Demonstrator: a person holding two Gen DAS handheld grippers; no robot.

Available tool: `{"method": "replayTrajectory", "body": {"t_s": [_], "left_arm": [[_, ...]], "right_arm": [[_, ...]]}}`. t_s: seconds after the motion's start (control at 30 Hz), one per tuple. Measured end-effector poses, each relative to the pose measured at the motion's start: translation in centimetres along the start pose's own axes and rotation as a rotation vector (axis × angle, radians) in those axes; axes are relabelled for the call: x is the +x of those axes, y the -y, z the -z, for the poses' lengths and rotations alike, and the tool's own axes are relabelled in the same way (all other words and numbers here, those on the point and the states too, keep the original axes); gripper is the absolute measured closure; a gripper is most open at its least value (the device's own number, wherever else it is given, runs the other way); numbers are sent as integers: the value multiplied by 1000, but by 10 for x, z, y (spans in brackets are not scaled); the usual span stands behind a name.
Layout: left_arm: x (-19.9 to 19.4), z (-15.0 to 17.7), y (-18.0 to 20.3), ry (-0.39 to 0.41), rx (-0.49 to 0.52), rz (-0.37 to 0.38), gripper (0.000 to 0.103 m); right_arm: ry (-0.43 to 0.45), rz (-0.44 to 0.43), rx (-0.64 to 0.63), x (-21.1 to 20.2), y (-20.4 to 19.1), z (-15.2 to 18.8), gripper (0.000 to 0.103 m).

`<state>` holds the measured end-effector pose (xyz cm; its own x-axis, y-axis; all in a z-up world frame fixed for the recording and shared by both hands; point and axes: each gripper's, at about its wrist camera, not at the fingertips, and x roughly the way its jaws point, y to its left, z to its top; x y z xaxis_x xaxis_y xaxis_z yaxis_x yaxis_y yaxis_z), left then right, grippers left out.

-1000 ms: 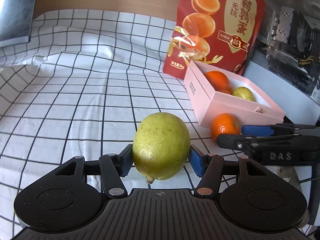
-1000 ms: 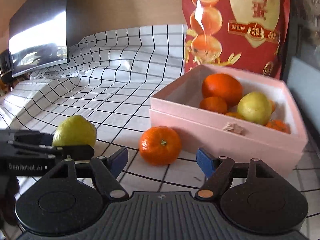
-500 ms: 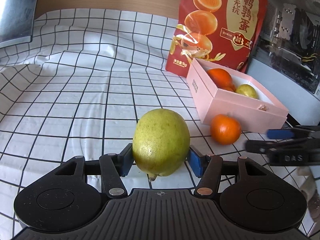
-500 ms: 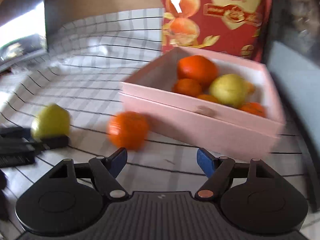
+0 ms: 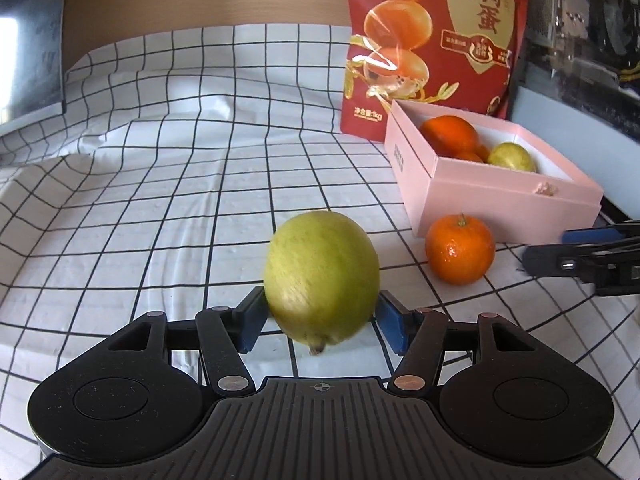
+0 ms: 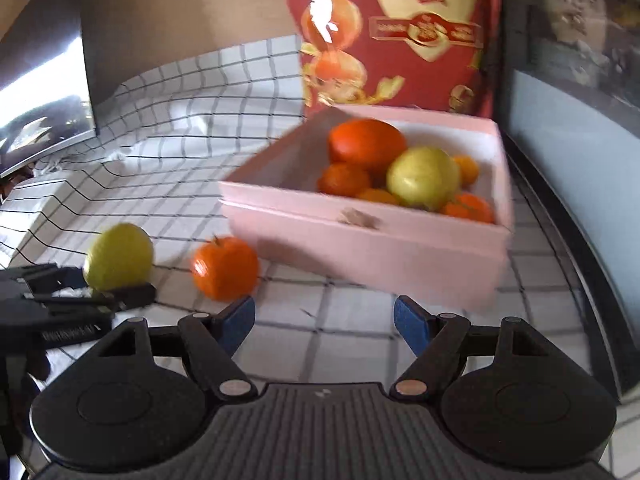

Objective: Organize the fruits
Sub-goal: 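Hold the green pear in the left tool while the right tool grasps the orange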

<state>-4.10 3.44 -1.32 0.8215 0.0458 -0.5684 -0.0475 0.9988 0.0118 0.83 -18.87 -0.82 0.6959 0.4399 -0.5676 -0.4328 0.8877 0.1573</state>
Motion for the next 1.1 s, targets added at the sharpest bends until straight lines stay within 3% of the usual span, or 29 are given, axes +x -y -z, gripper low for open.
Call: {"method": "replayTrajectory", "body": {"t_s": [0.17,0.3,0.43,0.53,0.87,1.03,1.1], "left_arm": [[-1,0,-3,3,-15,11,39],[-1,0,-3,4,-21,14,39],[-1,0,-2,6,-27,16,39],[-1,0,-2,7,-32,18,39],[-1,0,-1,7,-29,14,39],[2,1,9,-8,47,-26,37],[1,2,11,-7,57,-28,37]], "right_arm": [[-32,-68,-21,26,-35,-11,26],[-33,-16,-73,49,-58,-19,27],[-80,-31,-79,61,-61,-20,47],[-77,-53,-99,52,-59,-14,54],[-64,-51,-155,0,-23,22,53],[-35,3,-161,-7,-13,40,32],[-31,7,-143,-6,-11,41,29]]}}
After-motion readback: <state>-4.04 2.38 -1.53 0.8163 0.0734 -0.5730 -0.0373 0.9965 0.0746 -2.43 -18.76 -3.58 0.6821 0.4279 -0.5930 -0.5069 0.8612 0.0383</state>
